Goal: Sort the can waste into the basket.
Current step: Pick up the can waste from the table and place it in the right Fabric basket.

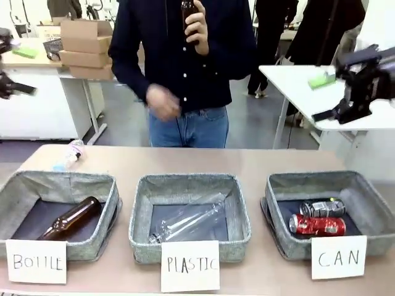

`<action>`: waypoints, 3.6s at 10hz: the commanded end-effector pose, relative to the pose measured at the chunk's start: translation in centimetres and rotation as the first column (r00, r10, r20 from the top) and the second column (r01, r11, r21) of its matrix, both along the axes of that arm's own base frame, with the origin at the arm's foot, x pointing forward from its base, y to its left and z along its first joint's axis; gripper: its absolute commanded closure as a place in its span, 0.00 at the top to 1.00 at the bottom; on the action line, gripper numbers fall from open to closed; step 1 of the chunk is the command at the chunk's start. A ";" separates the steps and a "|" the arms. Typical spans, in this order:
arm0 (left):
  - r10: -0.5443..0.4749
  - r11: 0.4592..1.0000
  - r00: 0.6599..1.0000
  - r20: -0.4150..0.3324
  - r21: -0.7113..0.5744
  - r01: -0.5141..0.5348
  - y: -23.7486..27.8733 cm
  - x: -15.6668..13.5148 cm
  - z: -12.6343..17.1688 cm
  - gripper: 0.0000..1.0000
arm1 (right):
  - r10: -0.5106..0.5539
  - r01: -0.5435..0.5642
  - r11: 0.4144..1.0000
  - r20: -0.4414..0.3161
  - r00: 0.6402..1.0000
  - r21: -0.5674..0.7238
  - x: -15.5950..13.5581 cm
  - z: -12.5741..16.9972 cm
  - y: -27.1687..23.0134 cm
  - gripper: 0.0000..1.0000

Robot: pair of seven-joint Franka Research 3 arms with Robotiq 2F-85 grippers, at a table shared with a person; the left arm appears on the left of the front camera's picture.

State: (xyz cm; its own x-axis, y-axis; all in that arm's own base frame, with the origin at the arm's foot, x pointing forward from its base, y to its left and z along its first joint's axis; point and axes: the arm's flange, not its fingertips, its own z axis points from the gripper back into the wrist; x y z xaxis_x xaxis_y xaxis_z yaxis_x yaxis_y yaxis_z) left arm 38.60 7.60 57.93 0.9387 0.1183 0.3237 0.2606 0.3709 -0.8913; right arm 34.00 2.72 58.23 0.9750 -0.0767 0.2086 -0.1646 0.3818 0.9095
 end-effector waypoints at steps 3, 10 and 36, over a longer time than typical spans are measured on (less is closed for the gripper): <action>0.000 1.000 1.000 0.000 0.000 0.000 0.0 0.0 0.0 1.00 | 0.000 0.000 1.000 0.000 1.000 0.000 0.0 0.0 0.0 1.00; 0.000 1.000 1.000 0.000 0.000 0.000 0.0 0.0 0.0 1.00 | 0.000 0.000 1.000 0.000 1.000 0.000 0.0 0.0 0.0 1.00; 0.000 1.000 1.000 0.000 0.000 0.000 0.0 0.0 0.0 1.00 | 0.000 0.000 1.000 0.000 1.000 0.000 0.0 0.0 0.0 1.00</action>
State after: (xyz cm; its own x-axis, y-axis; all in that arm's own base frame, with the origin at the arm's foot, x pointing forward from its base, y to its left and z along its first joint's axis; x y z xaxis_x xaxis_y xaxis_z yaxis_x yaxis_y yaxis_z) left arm 38.83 7.69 57.73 0.9367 0.1189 0.3292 0.2663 0.3686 -0.8906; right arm 34.18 2.85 58.45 0.9771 -0.0919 0.1921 -0.1442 0.3784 0.9143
